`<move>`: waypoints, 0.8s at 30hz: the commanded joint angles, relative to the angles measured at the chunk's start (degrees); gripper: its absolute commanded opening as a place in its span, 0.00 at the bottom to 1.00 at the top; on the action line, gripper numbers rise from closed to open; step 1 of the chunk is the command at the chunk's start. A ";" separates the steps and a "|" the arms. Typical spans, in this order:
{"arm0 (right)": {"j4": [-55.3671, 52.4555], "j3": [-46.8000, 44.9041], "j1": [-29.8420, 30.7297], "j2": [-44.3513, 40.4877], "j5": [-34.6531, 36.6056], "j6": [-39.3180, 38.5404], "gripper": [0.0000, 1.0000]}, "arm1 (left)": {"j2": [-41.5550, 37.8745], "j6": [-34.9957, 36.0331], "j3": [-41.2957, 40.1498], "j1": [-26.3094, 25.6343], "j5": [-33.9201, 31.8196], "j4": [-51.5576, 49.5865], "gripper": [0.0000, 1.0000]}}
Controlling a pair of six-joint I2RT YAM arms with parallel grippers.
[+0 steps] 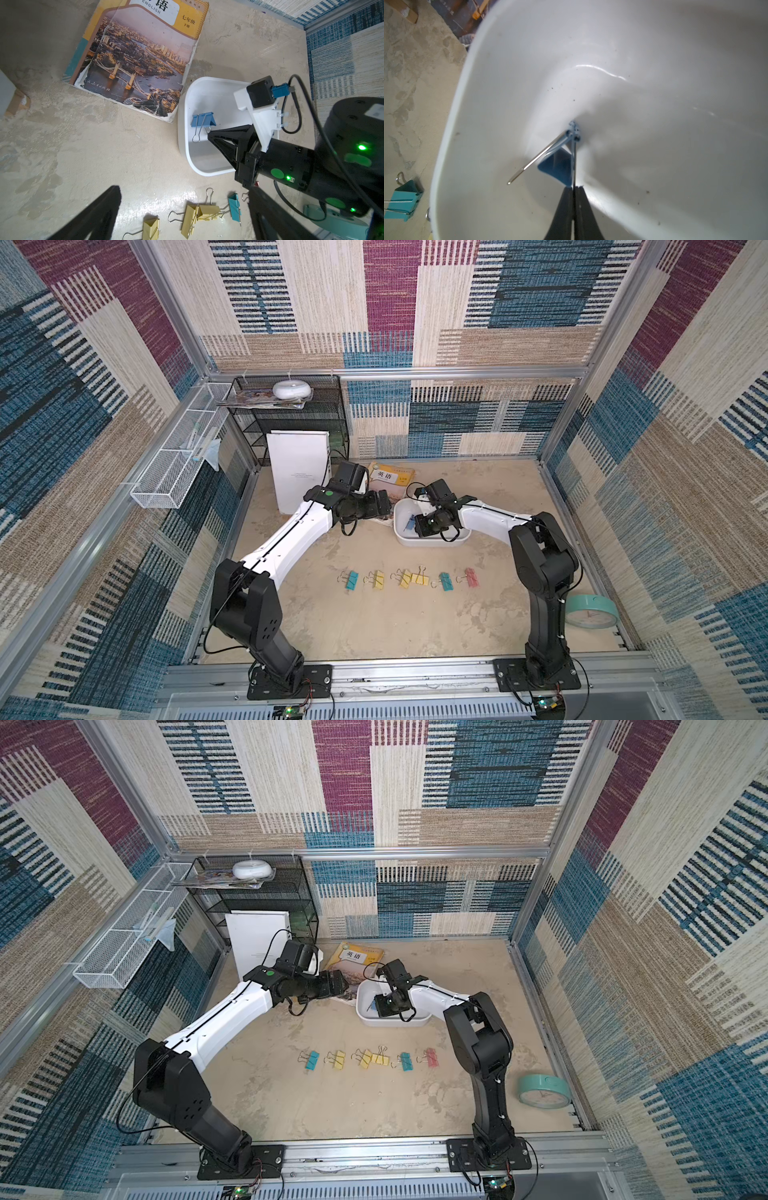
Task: Take out the binder clips from the storage box
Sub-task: Pick up the binder clip from the storage box.
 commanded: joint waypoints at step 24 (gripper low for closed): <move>-19.47 -9.37 0.35 -22.78 25.06 9.31 0.00 | 1.68 -1.19 -1.18 0.28 4.03 7.13 0.99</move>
